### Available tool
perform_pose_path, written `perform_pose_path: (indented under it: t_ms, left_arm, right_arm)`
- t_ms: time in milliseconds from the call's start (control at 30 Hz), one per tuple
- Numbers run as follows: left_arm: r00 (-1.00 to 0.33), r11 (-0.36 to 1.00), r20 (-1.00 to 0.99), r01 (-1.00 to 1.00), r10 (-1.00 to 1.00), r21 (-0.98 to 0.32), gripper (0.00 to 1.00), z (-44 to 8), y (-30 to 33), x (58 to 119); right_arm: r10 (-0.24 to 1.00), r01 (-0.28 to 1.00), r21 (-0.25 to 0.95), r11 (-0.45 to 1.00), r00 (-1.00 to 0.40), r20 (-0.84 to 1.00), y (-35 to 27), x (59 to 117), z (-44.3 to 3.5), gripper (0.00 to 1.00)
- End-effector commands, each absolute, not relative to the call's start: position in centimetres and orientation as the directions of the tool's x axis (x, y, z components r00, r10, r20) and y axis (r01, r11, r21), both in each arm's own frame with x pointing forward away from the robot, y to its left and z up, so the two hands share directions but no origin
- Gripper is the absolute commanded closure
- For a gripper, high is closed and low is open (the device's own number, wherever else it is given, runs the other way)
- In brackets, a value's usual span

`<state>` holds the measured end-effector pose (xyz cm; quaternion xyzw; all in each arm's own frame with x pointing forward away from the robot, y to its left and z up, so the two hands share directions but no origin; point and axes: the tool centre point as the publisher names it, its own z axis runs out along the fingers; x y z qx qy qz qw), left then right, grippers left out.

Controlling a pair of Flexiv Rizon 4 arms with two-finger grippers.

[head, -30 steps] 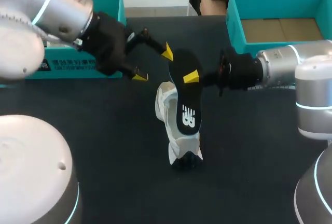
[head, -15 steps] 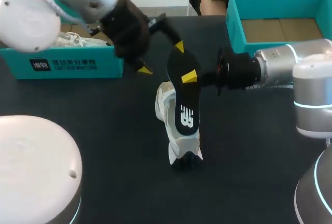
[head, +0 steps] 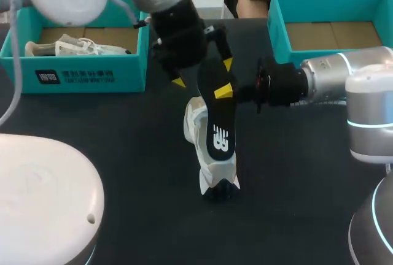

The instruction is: Take the shoe out of the shoebox, open the shoe tongue, remove and reinsert the insole, then place the shoe into the shoebox

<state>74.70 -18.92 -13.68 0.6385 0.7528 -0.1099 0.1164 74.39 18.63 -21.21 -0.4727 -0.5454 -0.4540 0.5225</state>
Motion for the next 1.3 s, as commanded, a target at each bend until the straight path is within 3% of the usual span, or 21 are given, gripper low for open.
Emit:
perform_pose_path:
  t_ms: [33,367,533,833,1033,1300]
  left_arm:
    - [-0.149,0.148,-0.158,0.989,0.976,-0.019,0.00,-13.8,-19.6,75.1]
    - [-0.145,0.144,-0.165,0.989,0.975,-0.017,0.00,-14.0,-19.6,75.2]
    - [-0.129,0.130,-0.280,0.991,0.951,-0.017,0.00,-14.0,-19.1,75.6]
    - [-0.008,-0.014,-0.668,1.000,0.744,-0.027,0.00,-14.2,-16.3,74.9]
    - [0.058,-0.043,-0.822,0.998,0.567,0.041,0.00,-13.7,-14.3,73.5]
    - [0.048,-0.023,-0.937,0.999,0.347,0.043,0.00,-13.0,-12.6,73.1]
  right_arm:
    - [0.043,0.989,0.001,0.146,-0.007,0.999,18.8,74.6,-21.3,1.00]
    - [0.049,0.989,-0.001,0.145,-0.006,0.999,18.9,74.6,-21.0,1.00]
    - [0.051,0.989,-0.003,0.146,-0.004,0.999,18.9,74.6,-21.0,1.00]
    - [0.050,0.989,-0.008,0.149,0.001,0.999,19.1,74.6,-21.0,1.00]
    - [0.051,0.989,-0.013,0.148,0.006,0.999,19.1,74.5,-20.9,1.00]
    - [0.055,0.989,-0.019,0.144,0.011,0.998,18.6,74.2,-20.7,1.00]
